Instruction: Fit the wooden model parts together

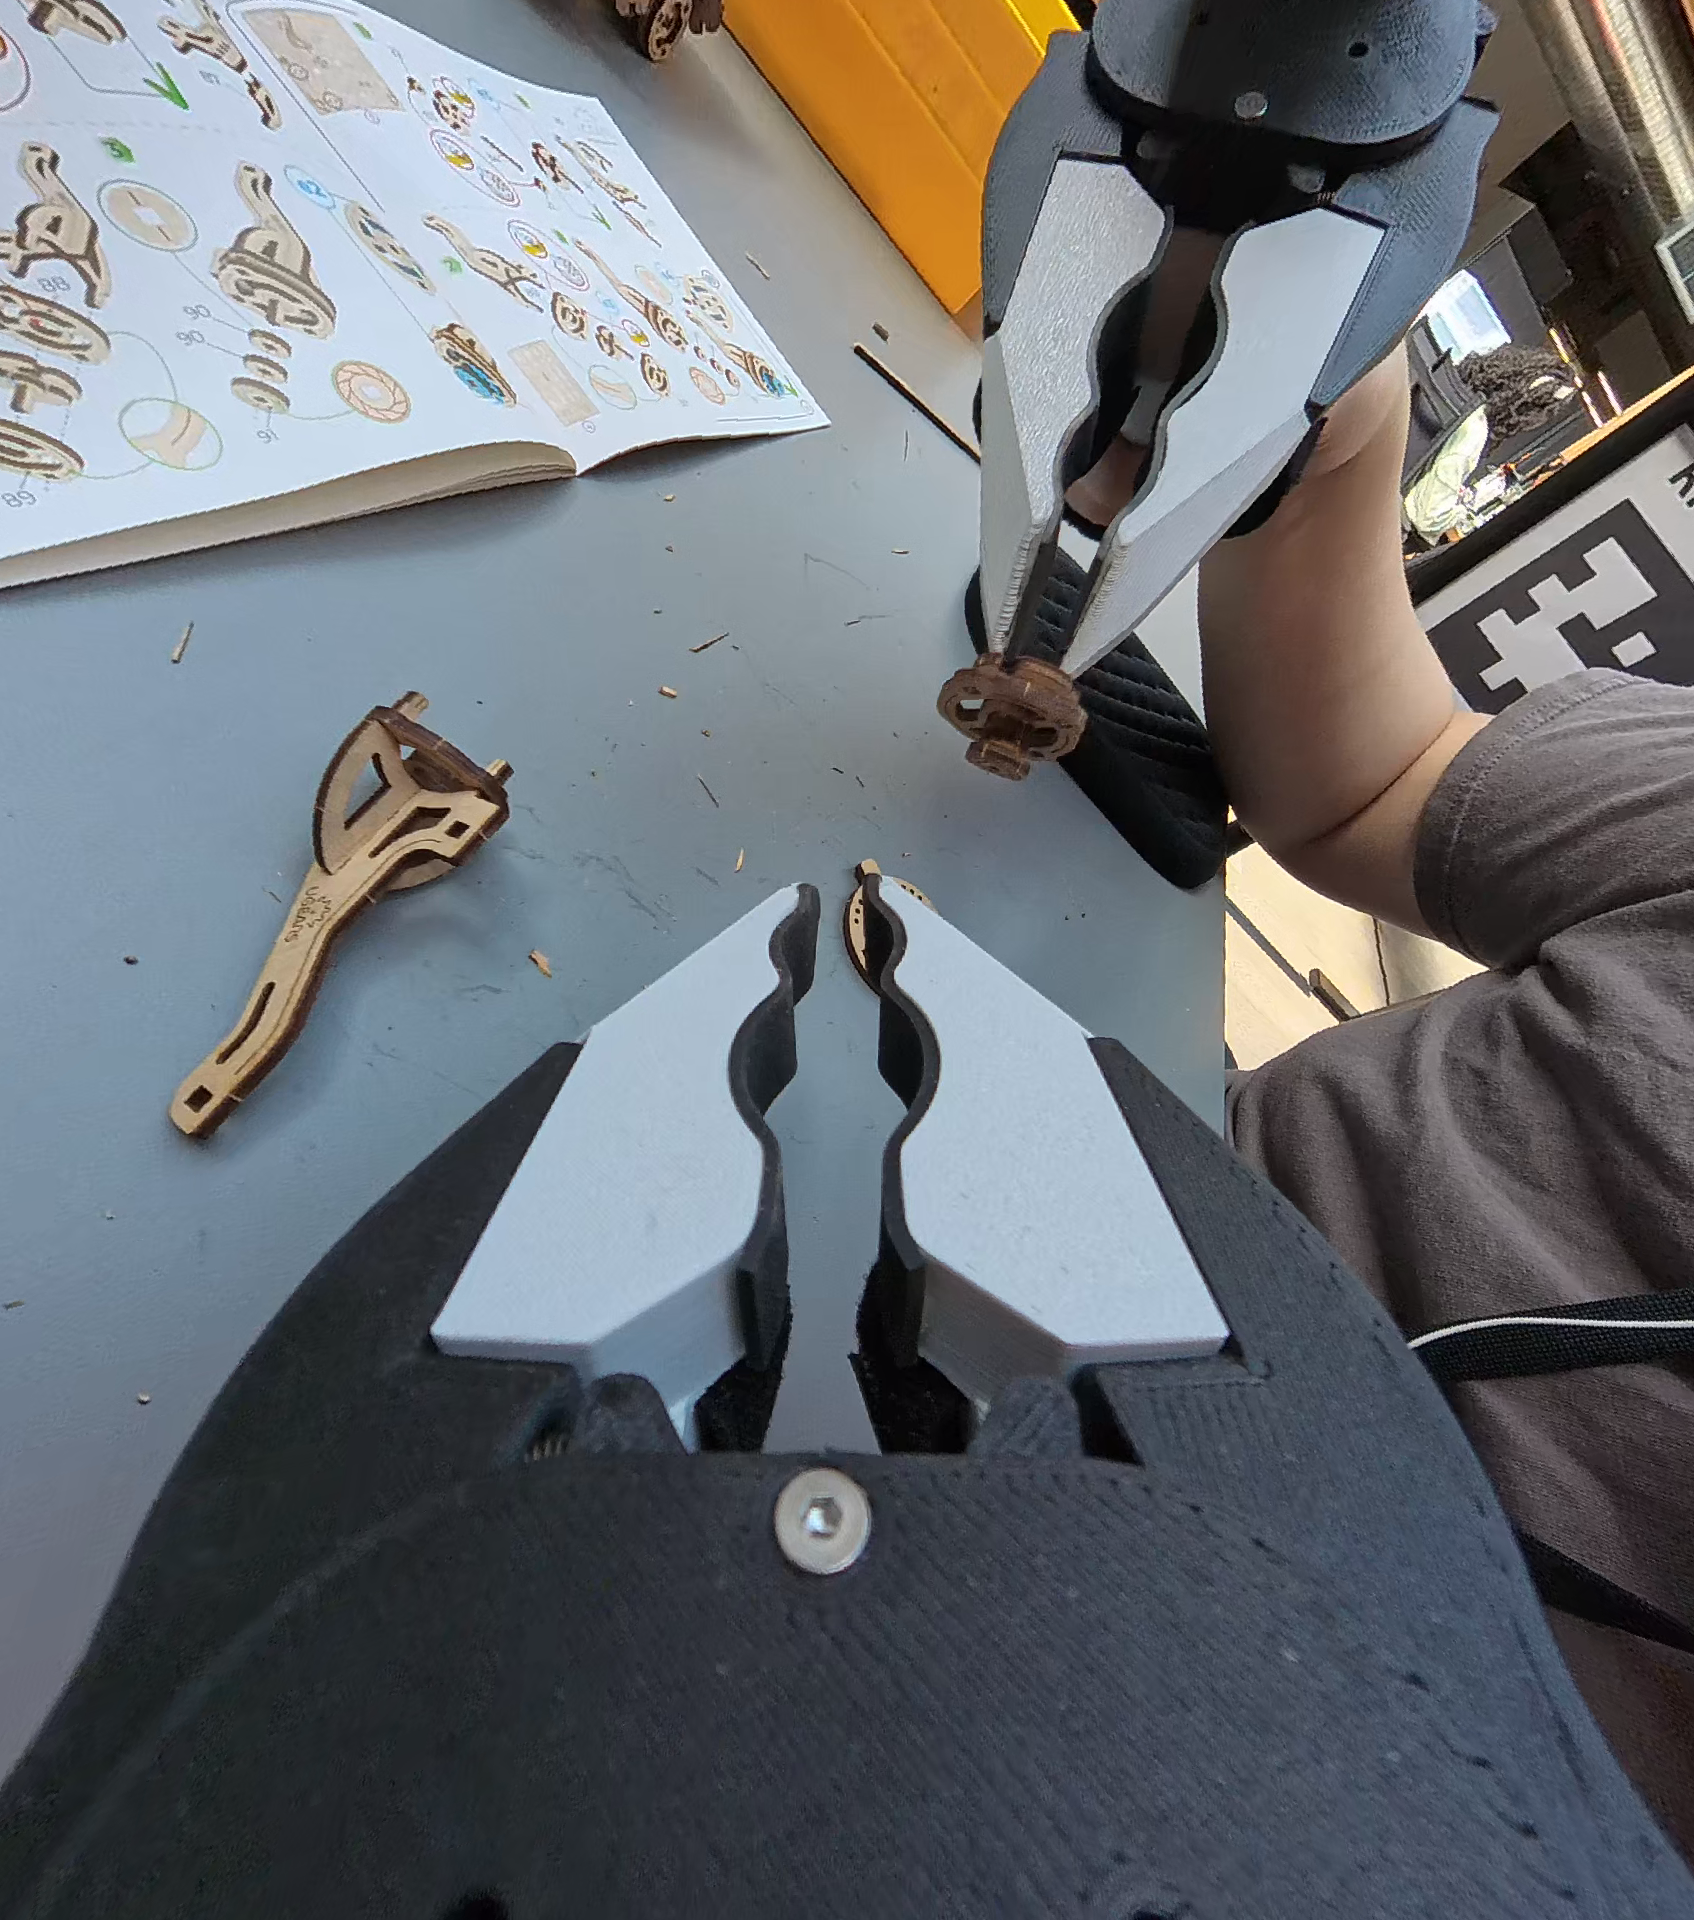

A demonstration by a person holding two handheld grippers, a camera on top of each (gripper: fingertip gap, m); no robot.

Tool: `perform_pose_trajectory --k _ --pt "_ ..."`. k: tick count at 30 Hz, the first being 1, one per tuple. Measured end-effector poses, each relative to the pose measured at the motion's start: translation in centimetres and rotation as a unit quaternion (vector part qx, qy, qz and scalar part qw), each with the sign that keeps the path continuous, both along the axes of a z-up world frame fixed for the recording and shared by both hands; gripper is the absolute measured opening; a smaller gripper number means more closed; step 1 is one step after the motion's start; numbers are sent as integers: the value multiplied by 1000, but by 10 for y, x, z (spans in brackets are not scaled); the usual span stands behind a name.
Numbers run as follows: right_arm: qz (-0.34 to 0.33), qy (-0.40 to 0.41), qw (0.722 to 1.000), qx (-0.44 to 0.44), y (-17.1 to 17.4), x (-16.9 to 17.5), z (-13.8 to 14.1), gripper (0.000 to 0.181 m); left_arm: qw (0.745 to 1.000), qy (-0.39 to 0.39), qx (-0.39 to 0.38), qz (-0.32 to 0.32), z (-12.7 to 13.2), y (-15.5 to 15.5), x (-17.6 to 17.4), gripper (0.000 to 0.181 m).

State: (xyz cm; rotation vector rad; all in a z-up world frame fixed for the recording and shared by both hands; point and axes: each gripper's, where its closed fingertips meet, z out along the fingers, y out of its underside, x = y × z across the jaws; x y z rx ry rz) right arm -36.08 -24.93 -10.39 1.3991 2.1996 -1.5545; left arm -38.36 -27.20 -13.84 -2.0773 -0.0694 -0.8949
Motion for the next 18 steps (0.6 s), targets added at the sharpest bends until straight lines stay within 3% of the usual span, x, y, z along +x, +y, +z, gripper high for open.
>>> perform_pose_trajectory --k 18 --pt "-22 -32 998 45 13 -22 -48 6 1000 5 -18 6 -8 0 -4 7"
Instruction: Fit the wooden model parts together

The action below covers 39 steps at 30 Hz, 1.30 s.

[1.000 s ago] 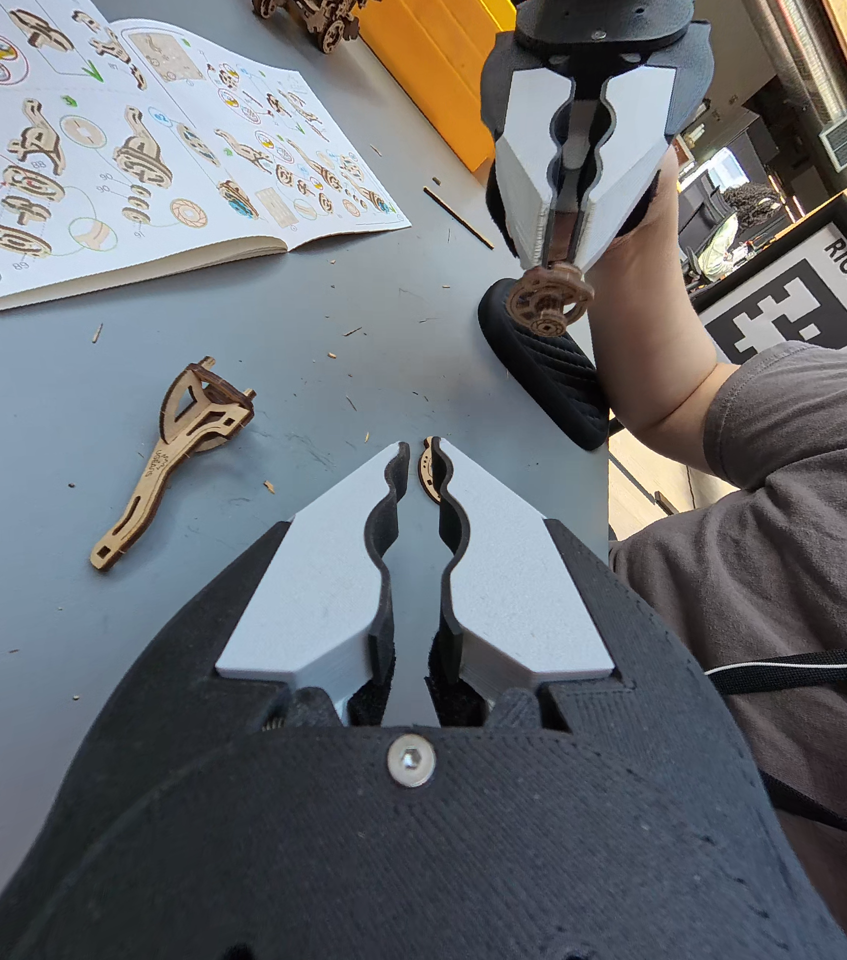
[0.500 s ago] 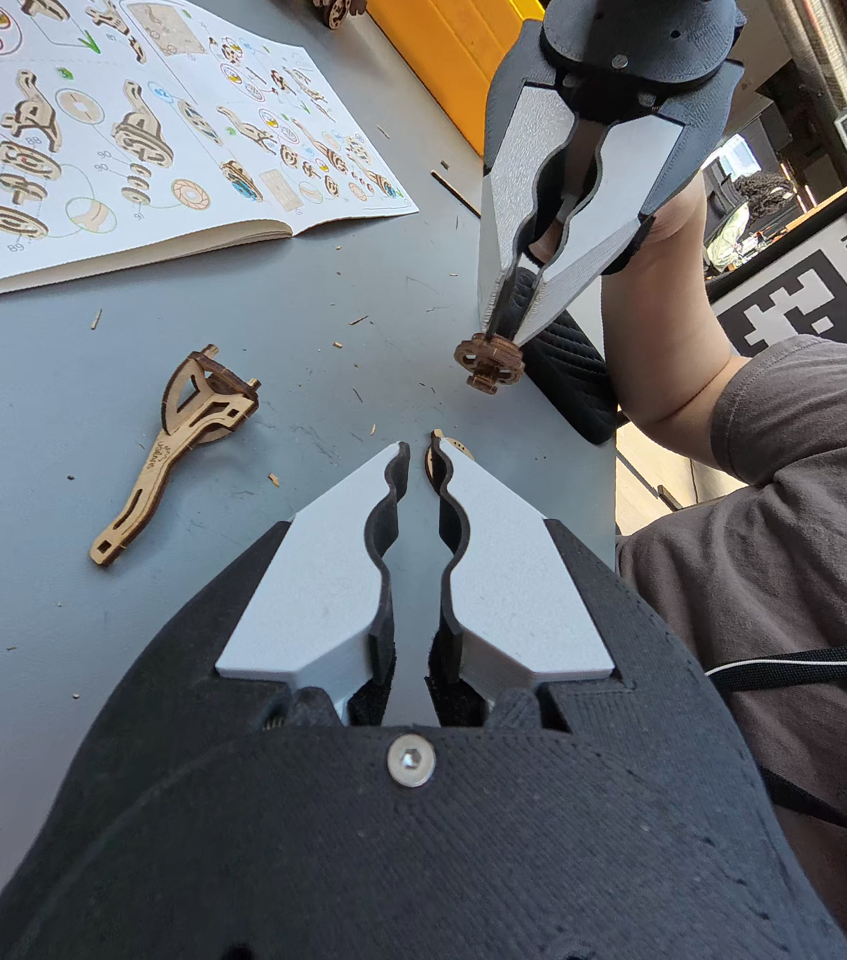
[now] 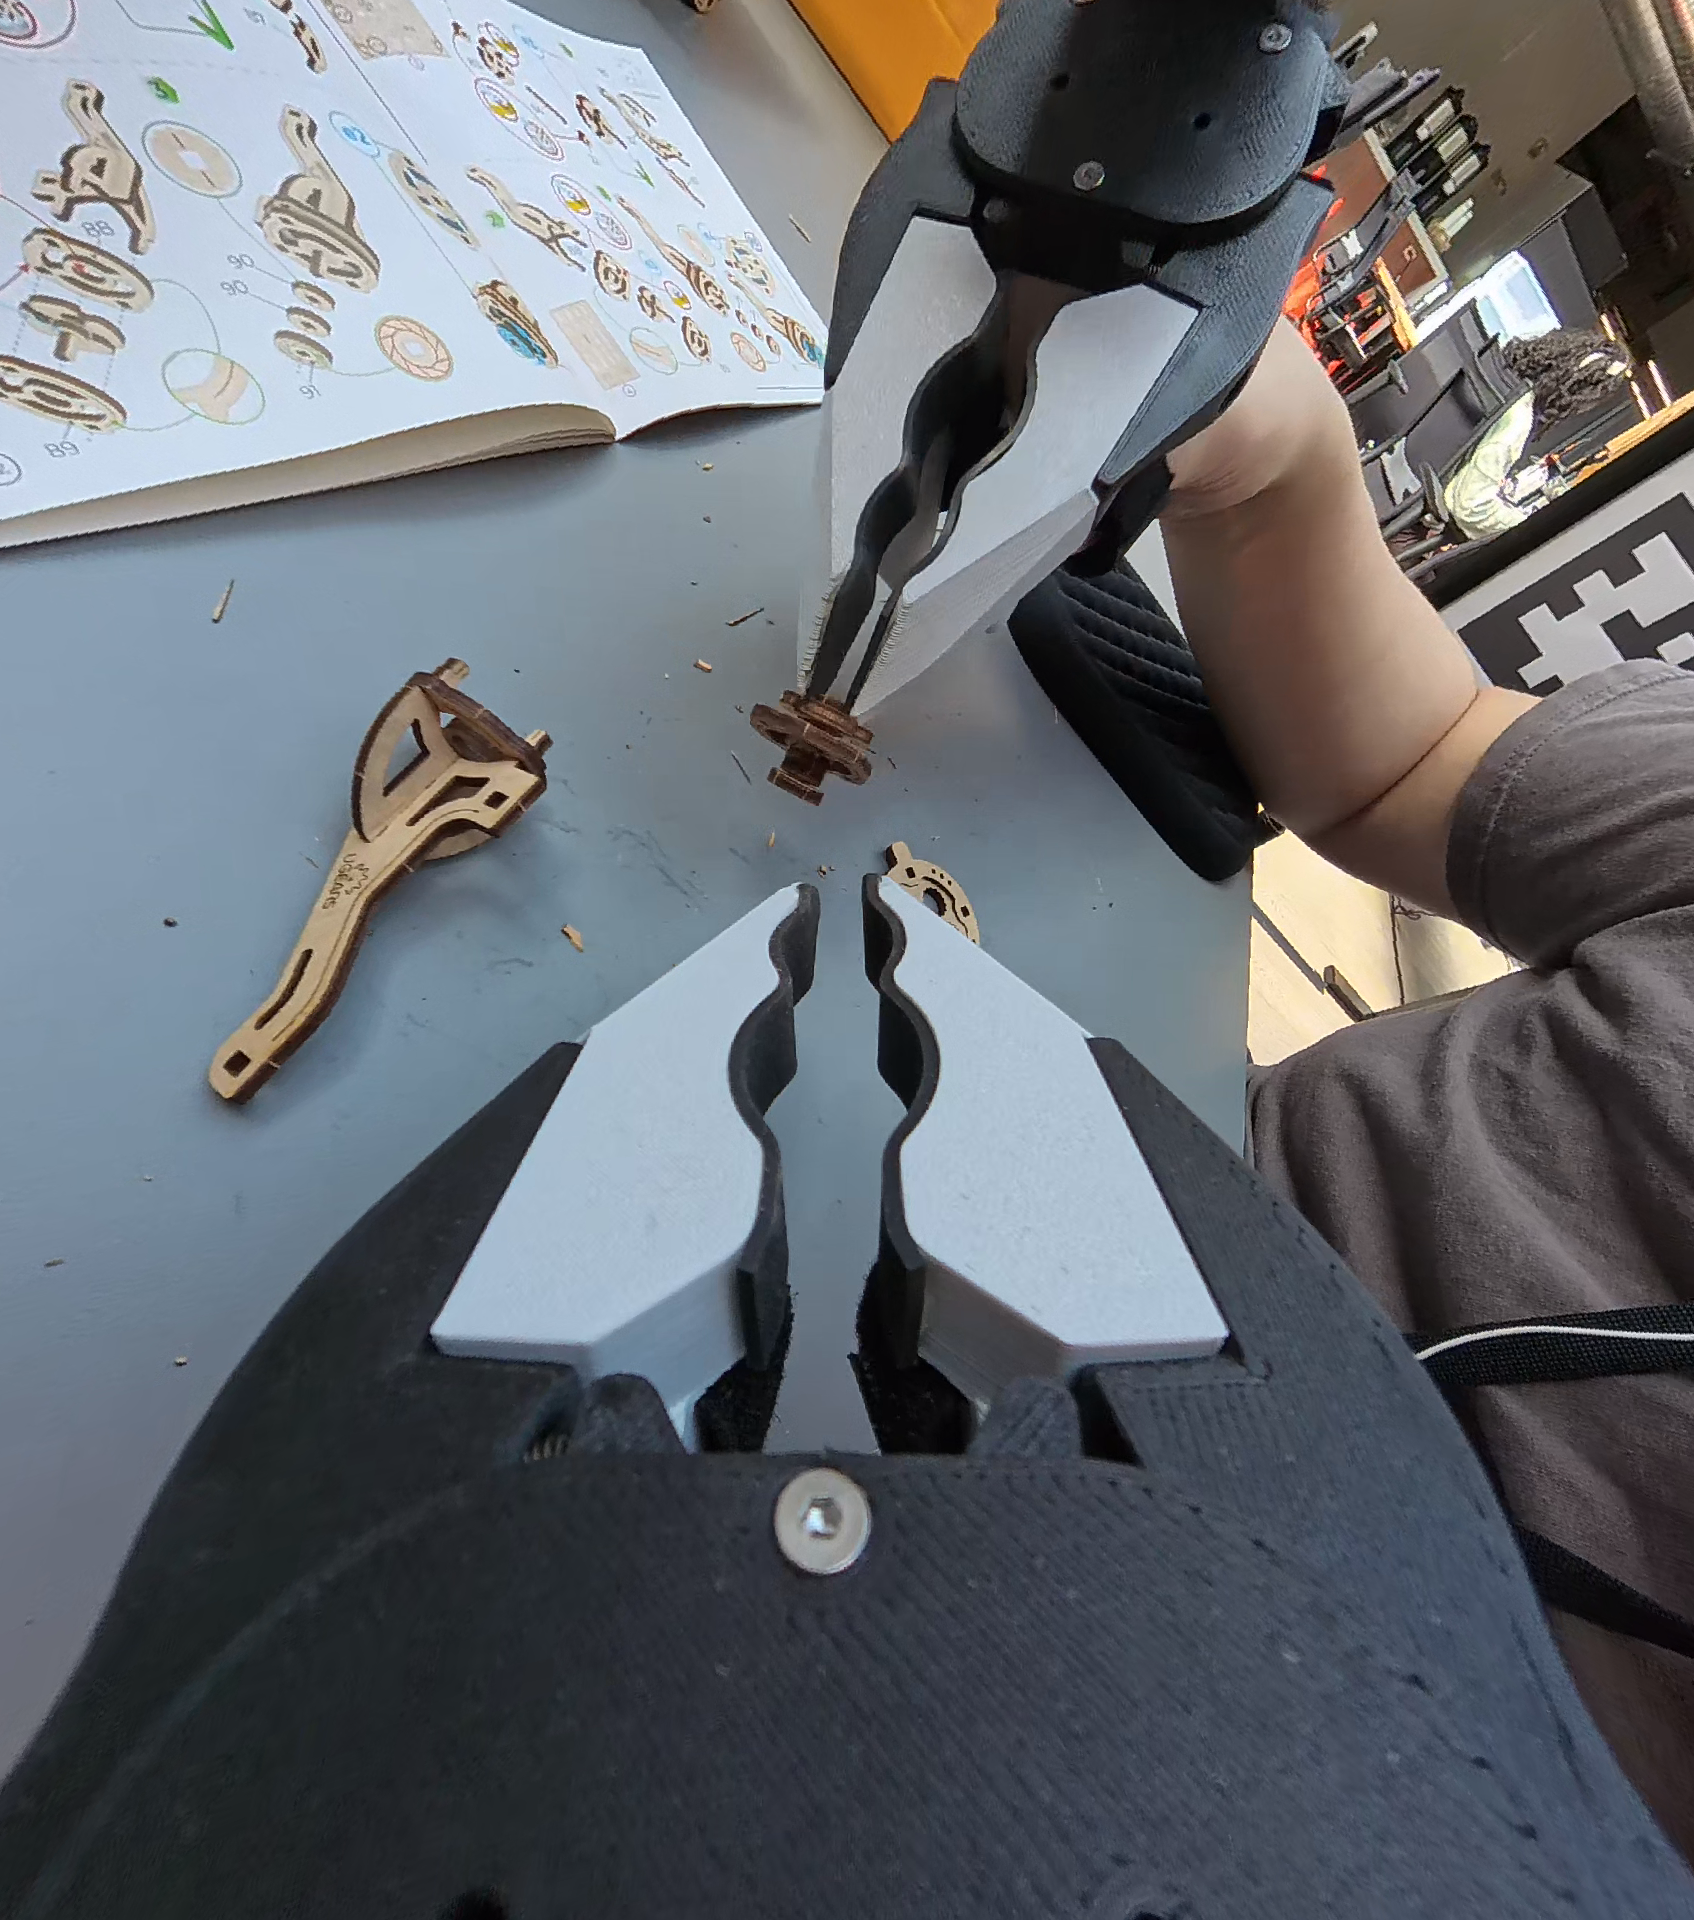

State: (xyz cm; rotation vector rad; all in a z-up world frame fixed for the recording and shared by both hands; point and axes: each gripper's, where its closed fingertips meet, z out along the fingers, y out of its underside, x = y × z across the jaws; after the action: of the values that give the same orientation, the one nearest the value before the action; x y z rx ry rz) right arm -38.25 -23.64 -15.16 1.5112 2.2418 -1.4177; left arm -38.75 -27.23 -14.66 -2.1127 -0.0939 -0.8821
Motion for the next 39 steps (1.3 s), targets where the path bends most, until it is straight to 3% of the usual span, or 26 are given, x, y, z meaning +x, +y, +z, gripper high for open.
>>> perform_pose_trajectory --k 13,23,39 --pt "-3 -6 1000 19 5 -11 -12 6 1000 -1 -3 1 -1 0 -1 7" --pt "31 0 979 203 6 -12 -28 6 1000 -2 -5 2 -2 0 -1 7" --pt "83 -2 931 354 4 -21 -28 7 1000 -1 -7 3 -2 0 -3 7"
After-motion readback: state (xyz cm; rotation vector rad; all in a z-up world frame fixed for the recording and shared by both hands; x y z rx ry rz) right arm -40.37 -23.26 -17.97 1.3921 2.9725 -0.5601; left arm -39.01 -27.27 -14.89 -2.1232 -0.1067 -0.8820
